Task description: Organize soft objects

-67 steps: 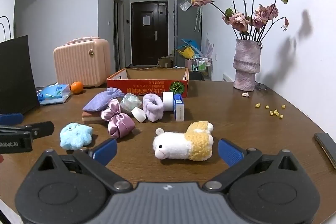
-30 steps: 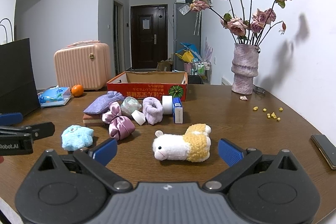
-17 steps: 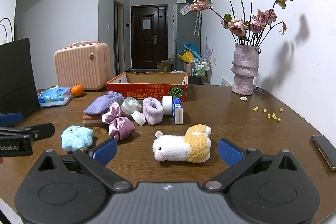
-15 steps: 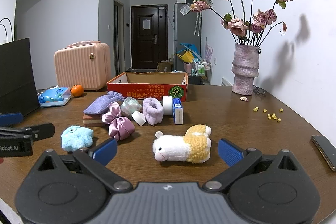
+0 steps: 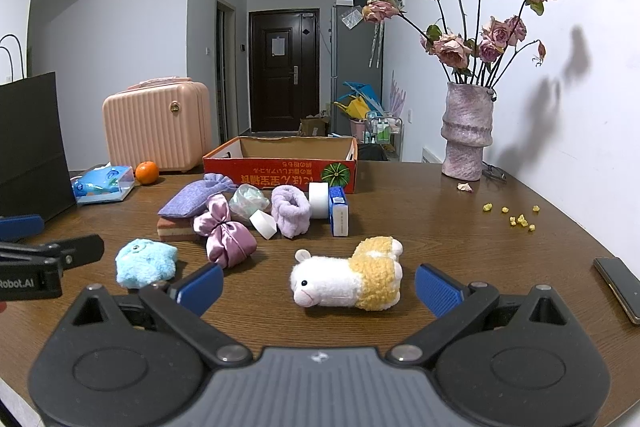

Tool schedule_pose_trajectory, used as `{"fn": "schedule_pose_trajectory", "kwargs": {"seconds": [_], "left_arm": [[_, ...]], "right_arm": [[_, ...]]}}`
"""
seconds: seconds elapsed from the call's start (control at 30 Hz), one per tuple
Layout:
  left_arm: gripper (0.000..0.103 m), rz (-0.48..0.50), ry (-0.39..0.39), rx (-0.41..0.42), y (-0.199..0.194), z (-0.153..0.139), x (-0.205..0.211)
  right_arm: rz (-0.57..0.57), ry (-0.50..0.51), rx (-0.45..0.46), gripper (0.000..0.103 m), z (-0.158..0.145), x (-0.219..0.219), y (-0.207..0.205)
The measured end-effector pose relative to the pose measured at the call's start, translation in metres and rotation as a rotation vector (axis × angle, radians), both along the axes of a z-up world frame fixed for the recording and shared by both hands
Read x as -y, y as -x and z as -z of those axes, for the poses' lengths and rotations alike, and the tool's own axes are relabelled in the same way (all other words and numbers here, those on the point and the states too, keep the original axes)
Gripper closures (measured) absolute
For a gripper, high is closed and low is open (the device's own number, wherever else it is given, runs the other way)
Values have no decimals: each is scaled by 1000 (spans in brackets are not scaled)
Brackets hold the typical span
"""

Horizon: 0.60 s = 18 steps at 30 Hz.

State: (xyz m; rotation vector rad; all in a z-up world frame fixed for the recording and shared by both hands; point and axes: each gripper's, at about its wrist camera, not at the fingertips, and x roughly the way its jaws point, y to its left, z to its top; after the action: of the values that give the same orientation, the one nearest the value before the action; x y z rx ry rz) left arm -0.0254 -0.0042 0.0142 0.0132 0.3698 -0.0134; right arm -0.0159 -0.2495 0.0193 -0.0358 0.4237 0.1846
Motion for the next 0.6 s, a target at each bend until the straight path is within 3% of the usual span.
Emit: {"fn": "schedule_pose_trajectory", "kwargs": {"seconds": [0.6], "left_arm": [[0, 1, -1, -2, 0, 2, 0]], "right_arm": [[-1, 4, -3, 1, 1, 0, -2]]}}
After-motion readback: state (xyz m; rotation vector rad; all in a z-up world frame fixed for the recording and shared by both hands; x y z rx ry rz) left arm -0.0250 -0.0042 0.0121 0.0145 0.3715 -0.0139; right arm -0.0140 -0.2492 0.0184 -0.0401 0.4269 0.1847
